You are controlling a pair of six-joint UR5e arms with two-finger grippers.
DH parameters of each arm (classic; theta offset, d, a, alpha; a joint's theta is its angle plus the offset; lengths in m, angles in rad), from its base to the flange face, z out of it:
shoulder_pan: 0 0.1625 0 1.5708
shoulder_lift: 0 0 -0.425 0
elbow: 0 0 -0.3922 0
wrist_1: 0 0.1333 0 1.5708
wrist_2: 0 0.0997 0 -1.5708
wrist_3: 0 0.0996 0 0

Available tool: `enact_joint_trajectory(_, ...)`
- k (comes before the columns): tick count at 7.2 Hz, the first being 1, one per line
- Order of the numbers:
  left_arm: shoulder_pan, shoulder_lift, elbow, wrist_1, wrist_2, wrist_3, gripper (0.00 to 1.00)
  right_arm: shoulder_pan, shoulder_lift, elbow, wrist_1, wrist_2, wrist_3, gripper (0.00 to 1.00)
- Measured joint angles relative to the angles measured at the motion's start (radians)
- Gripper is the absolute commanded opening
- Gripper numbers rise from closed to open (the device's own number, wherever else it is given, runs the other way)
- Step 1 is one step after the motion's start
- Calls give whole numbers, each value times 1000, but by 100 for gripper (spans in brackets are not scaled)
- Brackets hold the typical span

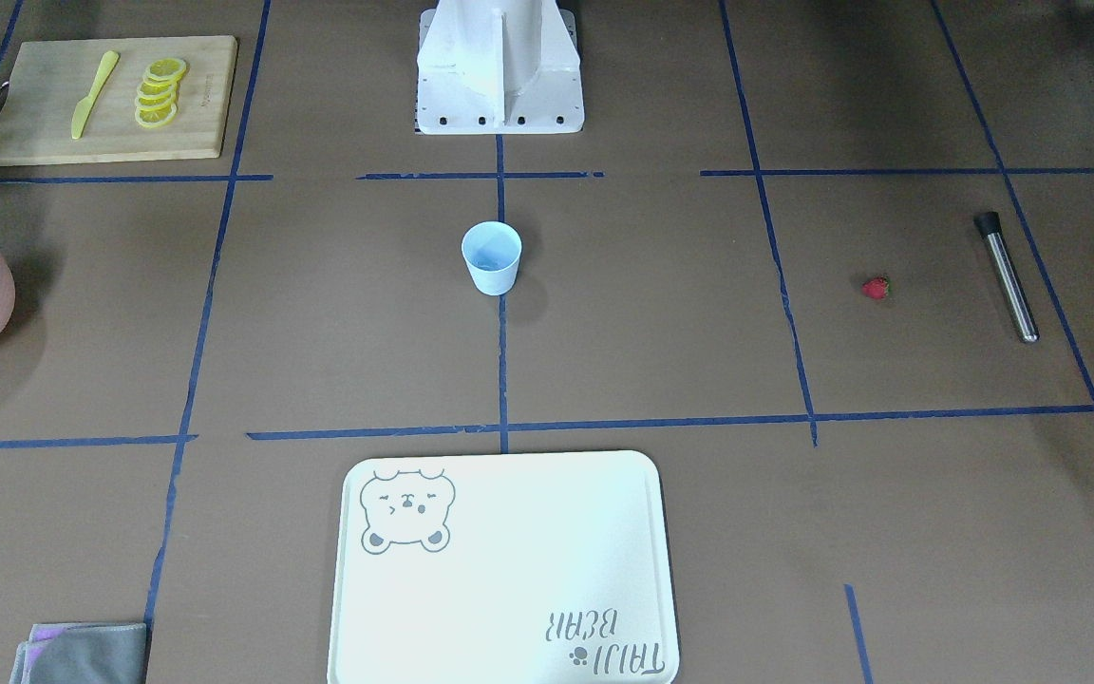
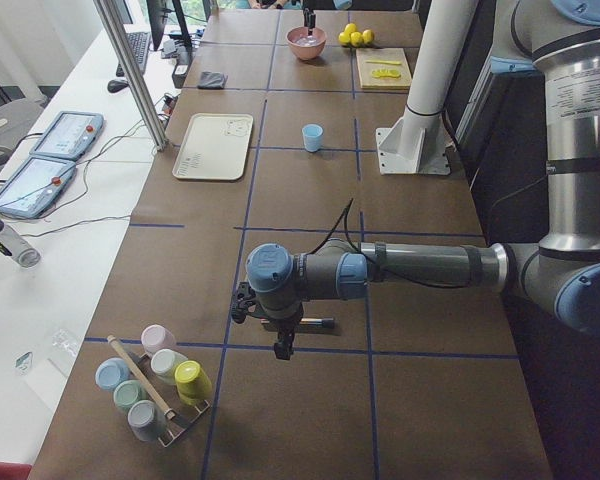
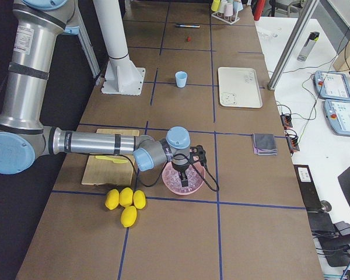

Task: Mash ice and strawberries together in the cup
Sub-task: 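Grasp a third ice cube from the pink bowl with the right gripper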

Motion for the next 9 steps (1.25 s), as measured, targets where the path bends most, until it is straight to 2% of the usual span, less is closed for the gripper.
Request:
enact_joint_trajectory(2, 3, 0, 0, 0, 0, 0, 100, -34, 0, -1, 18, -3, 23, 91)
enact_joint_trajectory(4, 5, 0, 1, 0, 0, 0, 100, -49, -1, -3, 26, -5, 26, 67)
enact_joint_trajectory(5, 5, 0, 1, 0, 0, 0, 100, -53, -2, -3, 26, -6, 26, 46)
enact_joint_trajectory(6, 5, 0, 2, 0, 1, 0, 100, -55, -4, -4, 24, -6, 25, 22)
enact_joint_trajectory(7, 5, 0, 2, 0, 1, 0, 100, -56, -8, -4, 23, -6, 21, 5)
enact_joint_trajectory(9, 4, 0, 1, 0, 1, 0, 100, -56, -17, -1, 23, -7, 15, 3)
